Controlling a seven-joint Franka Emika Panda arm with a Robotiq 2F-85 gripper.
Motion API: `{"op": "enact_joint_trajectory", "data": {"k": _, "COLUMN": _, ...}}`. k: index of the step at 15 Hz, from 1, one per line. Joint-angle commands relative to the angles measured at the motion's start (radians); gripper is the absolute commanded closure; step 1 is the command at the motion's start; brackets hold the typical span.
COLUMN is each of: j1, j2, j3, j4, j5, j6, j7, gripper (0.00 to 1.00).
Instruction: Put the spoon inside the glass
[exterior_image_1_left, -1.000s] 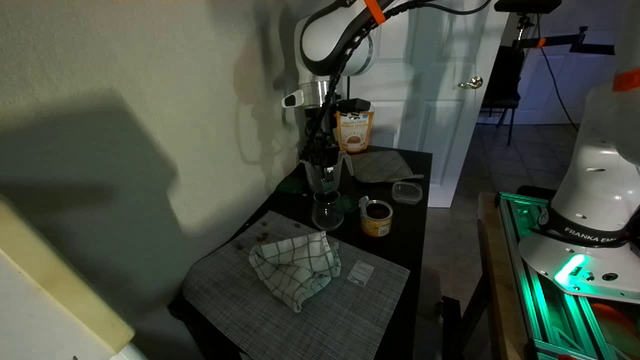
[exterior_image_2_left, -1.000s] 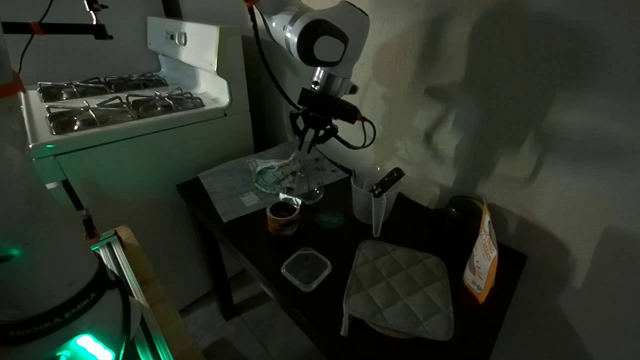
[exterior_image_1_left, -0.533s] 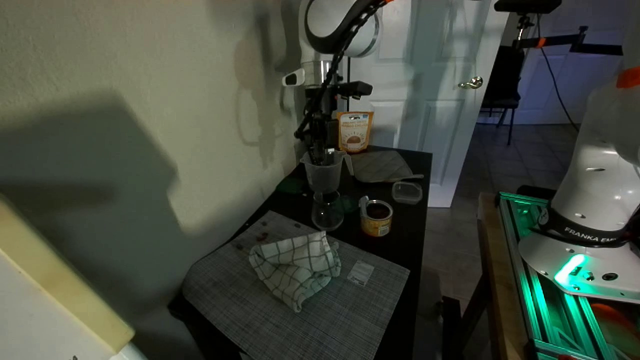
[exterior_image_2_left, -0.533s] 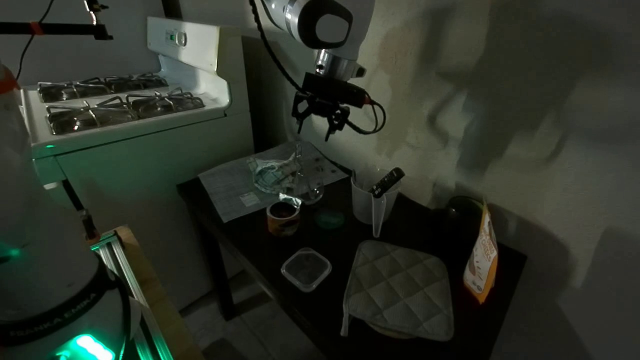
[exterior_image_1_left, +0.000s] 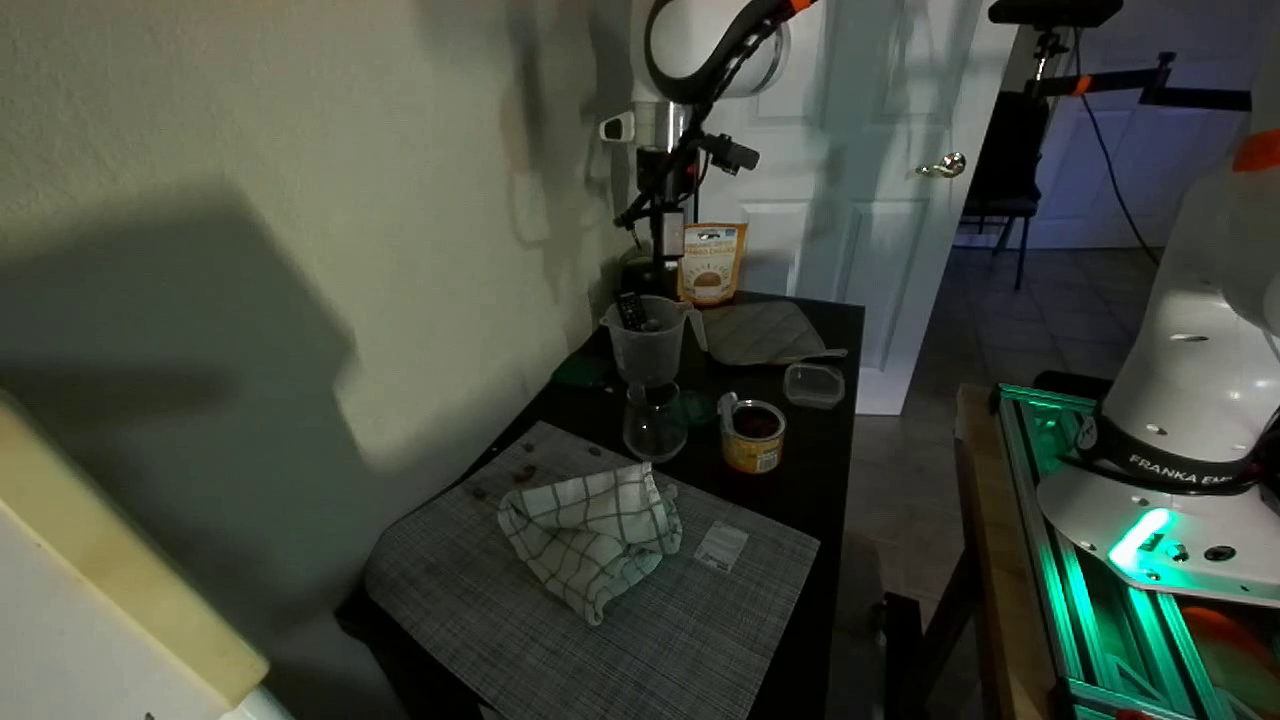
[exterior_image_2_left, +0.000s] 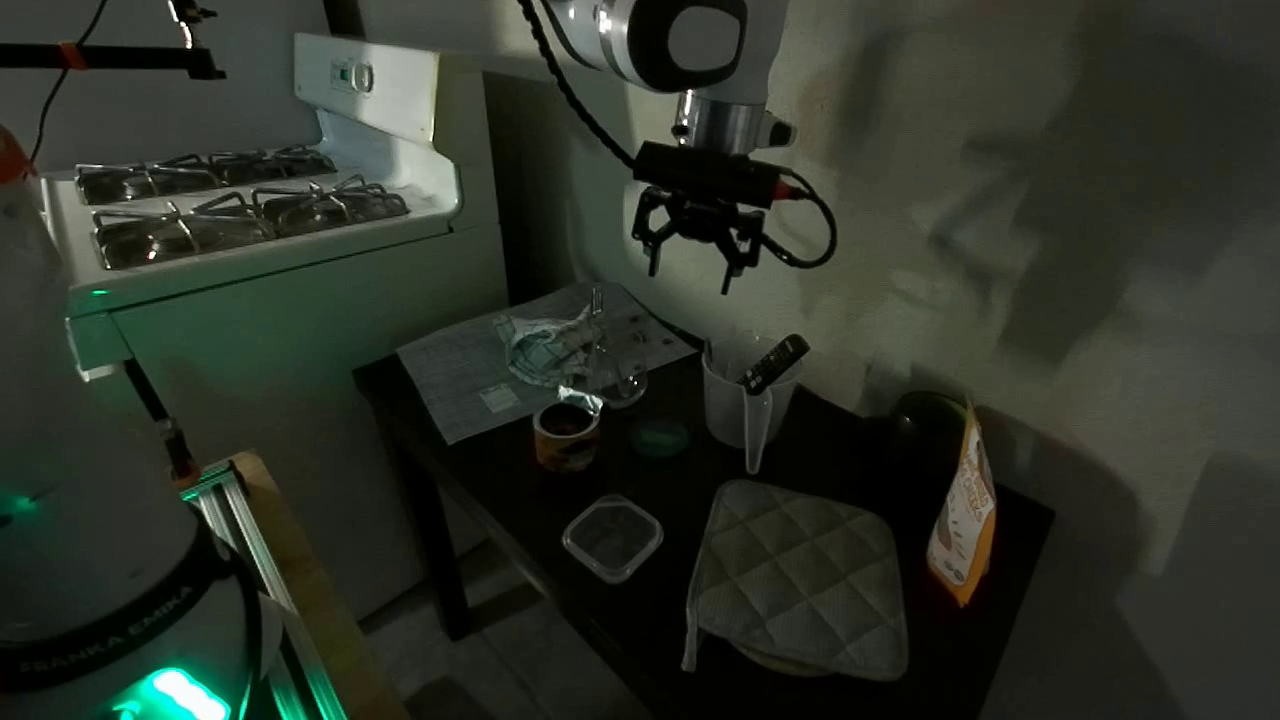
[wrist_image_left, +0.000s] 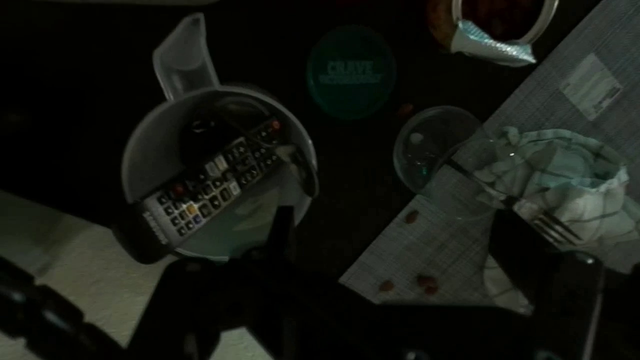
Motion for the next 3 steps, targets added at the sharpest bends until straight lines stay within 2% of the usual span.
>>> {"op": "enact_joint_trajectory", "data": {"k": 1, "j1": -0.007, "j2": 0.004, "j3": -0.003, "j4": -0.036, "j5": -0.029, "j6": 0.102, "j7": 0.12, "gripper": 0.0}}
{"op": "enact_joint_trajectory", "data": {"k": 2, "j1": -0.014, "j2": 0.008, "j3": 0.005, "j4": -0.013, "j5": -0.011, "j6": 0.064, "j7": 0.066, "gripper": 0.0}}
{"op": "enact_joint_trajectory", "data": {"k": 3, "j1": -0.015, "j2": 0.011, "j3": 0.005, "j4": -0.016, "j5": -0.012, "j6": 0.076, "j7": 0.081, "gripper": 0.0}}
